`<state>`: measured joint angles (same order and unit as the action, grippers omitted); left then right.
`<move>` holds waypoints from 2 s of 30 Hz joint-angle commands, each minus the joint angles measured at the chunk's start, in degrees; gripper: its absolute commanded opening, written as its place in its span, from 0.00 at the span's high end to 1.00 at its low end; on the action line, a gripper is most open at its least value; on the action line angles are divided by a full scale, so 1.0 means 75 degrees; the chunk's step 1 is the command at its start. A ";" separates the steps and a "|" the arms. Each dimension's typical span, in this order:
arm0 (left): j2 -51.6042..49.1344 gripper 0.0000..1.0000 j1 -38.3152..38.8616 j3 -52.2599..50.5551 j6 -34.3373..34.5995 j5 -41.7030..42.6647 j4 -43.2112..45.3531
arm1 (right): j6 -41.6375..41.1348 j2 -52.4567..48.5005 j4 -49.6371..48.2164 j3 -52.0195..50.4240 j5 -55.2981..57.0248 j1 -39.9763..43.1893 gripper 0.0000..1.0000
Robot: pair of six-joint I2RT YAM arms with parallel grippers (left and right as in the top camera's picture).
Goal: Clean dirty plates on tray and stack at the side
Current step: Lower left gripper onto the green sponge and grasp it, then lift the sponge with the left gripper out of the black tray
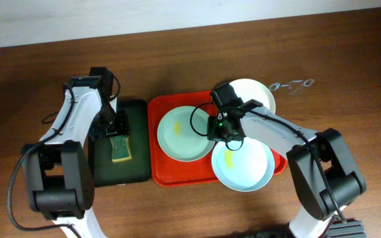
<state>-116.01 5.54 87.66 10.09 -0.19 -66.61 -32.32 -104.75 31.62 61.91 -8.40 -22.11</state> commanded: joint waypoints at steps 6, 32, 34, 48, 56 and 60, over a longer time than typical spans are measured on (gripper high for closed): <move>-0.0082 0.37 0.0361 -0.0618 0.0166 -0.0152 0.0606 | 0.0073 -0.0085 0.0073 -0.0085 0.0219 0.0058 0.95; 0.1157 0.48 0.0341 -0.2433 0.0417 -0.0230 0.2288 | 0.0073 -0.0085 0.0096 -0.0085 0.0216 0.0055 0.95; 0.1157 0.54 0.0341 -0.2433 0.0417 -0.0233 0.2343 | 0.0073 -0.0085 0.0090 -0.0085 0.0216 0.0055 0.95; 0.1157 0.83 0.0341 -0.2433 0.0417 -0.0414 0.2428 | 0.0073 -0.0085 0.0093 -0.0085 0.0216 0.0055 0.95; 0.1139 0.57 0.0341 -0.2436 0.0417 -0.0618 0.2634 | 0.0073 -0.0085 0.0093 -0.0085 0.0216 0.0055 0.95; 0.1078 0.71 0.0341 -0.2436 0.0420 -0.0612 0.2719 | 0.0073 -0.0085 0.0093 -0.0085 0.0216 0.0055 0.95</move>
<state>-108.22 8.25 69.56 13.17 -3.70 -46.61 -32.29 -104.75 31.70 61.91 -8.40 -22.06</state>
